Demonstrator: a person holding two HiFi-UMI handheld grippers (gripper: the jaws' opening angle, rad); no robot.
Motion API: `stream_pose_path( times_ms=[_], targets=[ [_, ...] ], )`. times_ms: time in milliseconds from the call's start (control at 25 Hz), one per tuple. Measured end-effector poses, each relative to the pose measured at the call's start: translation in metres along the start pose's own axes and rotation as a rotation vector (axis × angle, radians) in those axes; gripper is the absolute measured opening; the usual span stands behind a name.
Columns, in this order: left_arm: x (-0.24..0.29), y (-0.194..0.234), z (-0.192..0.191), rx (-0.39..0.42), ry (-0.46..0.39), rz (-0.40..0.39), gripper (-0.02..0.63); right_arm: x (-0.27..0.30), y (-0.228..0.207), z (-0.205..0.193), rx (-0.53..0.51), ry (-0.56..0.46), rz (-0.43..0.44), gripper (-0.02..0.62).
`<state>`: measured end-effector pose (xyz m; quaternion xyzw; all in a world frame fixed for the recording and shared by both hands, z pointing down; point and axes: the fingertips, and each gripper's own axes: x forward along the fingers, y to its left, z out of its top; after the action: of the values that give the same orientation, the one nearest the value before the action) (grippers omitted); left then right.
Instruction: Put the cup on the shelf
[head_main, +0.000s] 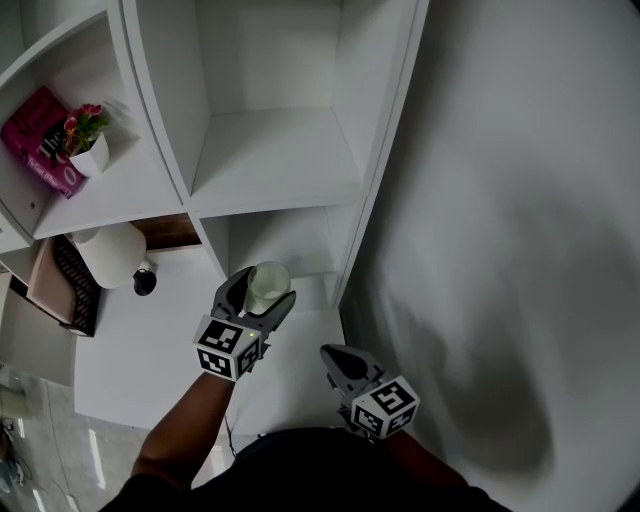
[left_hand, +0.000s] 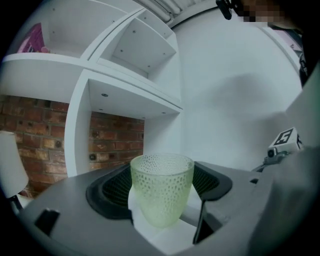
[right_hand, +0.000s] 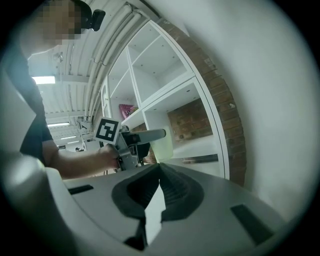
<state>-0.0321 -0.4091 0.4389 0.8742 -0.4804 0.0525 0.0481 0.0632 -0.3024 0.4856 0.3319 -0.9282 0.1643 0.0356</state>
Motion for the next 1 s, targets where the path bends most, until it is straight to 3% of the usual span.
stream_pose_path(
  times_ms=[400,1000],
  targets=[
    [0.061,0.028,0.015,0.009,-0.003,0.023,0.365,-0.004,-0.012,-0.006,0.015,0.012,-0.019,0.005],
    [0.134,0.062,0.006,-0.013,0.056,0.071,0.365,-0.013,-0.03,-0.012,0.057,0.028,-0.053,0.005]
  ],
)
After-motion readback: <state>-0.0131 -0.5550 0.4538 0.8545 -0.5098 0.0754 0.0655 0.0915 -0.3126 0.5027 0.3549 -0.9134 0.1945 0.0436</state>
